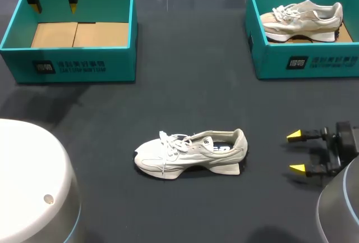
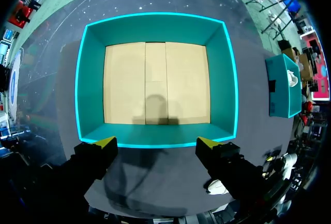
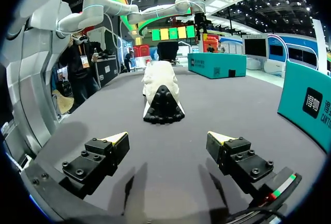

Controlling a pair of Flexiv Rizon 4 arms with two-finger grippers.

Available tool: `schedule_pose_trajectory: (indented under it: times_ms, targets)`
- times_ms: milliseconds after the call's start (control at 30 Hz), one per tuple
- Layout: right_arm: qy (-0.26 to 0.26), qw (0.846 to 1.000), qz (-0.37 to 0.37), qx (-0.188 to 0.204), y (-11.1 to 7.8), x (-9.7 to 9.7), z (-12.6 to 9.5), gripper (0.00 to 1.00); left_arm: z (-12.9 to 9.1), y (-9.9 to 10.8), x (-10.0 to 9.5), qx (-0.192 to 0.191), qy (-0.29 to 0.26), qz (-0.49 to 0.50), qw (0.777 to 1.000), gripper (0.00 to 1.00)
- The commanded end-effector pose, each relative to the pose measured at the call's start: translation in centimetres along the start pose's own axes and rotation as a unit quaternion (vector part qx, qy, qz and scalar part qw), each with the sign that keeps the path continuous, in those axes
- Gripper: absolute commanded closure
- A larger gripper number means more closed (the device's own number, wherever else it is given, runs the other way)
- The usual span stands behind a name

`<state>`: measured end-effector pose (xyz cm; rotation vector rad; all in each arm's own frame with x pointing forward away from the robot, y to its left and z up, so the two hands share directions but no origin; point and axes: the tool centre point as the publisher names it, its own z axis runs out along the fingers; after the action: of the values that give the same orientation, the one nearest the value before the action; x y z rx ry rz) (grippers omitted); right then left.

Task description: Take the shoe out of the shoebox, open the shoe tongue, remove and reinsert the insole, then place the shoe into the shoebox

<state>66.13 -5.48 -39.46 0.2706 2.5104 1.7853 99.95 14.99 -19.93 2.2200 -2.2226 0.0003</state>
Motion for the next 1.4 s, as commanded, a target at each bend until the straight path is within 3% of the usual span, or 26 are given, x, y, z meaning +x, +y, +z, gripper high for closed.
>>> schedule_pose_trajectory:
  times_ms: [33,633,1400]
  targets:
    - [0.003,1.000,0.000,0.005,0.3,-0.2,0.2,0.00,0.0,0.0,0.0,0.000,0.000,0.000,1.000,0.00]
    - [0.006,1.000,0.006,-0.004,0.6,-0.3,3.9,0.00,0.0,0.0,0.0,0.000,0.000,0.000,1.000,0.00]
    - [0.010,1.000,0.008,-0.006,2.5,0.0,8.8,0.00,0.0,0.0,0.0,0.000,0.000,0.000,1.000,0.00]
